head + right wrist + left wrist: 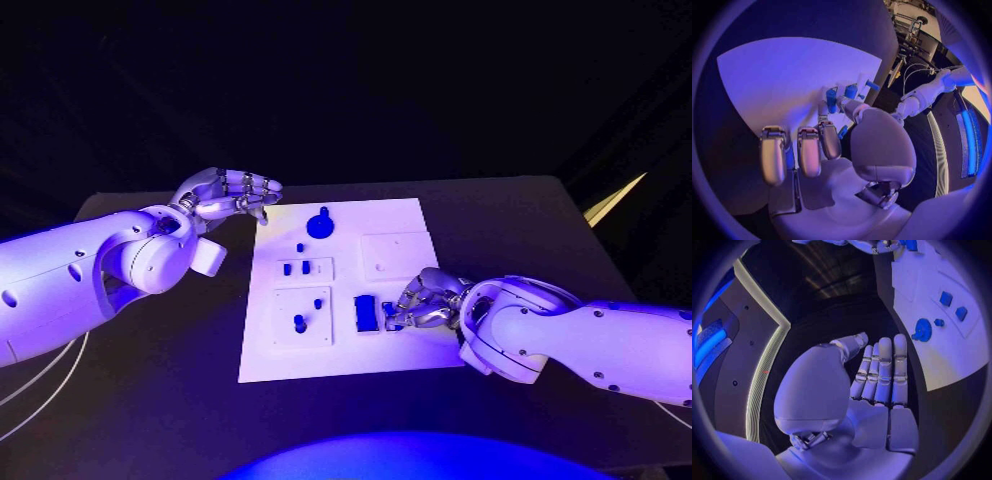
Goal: Assemble the parts on the task board
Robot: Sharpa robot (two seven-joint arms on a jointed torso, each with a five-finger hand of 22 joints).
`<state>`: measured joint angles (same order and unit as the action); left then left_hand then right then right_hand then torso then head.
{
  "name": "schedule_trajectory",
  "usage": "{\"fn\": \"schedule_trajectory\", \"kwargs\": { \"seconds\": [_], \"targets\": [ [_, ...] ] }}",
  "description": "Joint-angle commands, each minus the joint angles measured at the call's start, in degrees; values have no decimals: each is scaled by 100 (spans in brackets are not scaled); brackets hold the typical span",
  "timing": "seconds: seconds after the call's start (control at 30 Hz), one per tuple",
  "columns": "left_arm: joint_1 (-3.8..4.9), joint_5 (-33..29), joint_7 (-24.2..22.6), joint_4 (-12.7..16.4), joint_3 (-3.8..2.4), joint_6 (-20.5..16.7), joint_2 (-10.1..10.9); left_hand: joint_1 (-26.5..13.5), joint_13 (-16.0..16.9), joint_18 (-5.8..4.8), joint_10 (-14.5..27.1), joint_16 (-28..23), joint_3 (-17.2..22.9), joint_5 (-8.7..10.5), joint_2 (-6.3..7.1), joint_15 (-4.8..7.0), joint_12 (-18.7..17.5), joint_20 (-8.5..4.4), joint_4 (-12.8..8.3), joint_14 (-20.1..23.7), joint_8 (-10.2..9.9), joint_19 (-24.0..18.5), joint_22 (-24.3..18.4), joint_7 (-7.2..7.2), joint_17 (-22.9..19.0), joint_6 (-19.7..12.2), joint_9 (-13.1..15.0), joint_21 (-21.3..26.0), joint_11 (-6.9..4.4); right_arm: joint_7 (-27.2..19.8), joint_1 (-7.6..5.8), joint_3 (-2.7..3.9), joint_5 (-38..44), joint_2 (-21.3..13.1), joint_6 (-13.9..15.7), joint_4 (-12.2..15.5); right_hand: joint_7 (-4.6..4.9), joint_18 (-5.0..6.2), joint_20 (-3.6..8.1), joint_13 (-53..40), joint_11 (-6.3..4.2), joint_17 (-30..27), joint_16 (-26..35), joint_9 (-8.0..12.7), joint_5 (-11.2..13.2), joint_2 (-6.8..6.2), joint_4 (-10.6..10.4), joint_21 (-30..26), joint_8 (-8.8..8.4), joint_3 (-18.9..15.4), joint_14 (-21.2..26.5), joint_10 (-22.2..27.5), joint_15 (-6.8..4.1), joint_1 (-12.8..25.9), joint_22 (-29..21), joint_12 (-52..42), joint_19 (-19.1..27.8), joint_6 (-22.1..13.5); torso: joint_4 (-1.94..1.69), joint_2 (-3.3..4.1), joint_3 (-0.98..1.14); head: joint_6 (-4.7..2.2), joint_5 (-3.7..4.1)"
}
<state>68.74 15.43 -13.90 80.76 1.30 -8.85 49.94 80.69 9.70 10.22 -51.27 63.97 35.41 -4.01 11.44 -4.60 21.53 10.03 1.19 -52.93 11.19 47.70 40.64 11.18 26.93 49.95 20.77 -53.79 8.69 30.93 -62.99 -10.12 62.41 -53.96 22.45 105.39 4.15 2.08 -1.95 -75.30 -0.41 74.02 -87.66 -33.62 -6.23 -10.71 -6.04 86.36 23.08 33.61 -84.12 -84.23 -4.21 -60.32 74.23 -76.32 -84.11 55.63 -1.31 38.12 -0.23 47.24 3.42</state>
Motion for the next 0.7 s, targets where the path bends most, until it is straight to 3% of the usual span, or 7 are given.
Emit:
{"fn": "schedule_trajectory", "kwargs": {
  "seconds": [0.03, 0.7],
  "targets": [
    [1, 5, -3, 16, -4, 18, -7, -12, -58, 35, 84, -74, -144, -126, -39, 14, 84, -14, 8, 12, 64, 28, -75, 61, -59, -14, -10, 98, -6, 23, 7, -1, 34, 19, -71, -1, -33, -141, 12, -745, -10, 1232, -38, -88, -140, -26, -174, 23, 171, -25, -509, -42, -1, 163, 1488, 14, -511, 142, 10, -2, 2, 8, -6],
    [0, 15, 13, -1, -3, 30, -13, -12, -58, 35, 84, -74, -144, -126, -39, 14, 84, -14, 8, 12, 64, 28, -75, 61, -59, -14, -10, 98, -6, -8, 8, -1, 105, 41, 30, 28, -51, -145, 23, -757, -25, 1247, -45, -97, -145, -84, -418, 43, 182, -253, -513, -60, -13, 526, 1494, -6, -516, 214, 1, 2, 1, 19, -12]
  ]
}}
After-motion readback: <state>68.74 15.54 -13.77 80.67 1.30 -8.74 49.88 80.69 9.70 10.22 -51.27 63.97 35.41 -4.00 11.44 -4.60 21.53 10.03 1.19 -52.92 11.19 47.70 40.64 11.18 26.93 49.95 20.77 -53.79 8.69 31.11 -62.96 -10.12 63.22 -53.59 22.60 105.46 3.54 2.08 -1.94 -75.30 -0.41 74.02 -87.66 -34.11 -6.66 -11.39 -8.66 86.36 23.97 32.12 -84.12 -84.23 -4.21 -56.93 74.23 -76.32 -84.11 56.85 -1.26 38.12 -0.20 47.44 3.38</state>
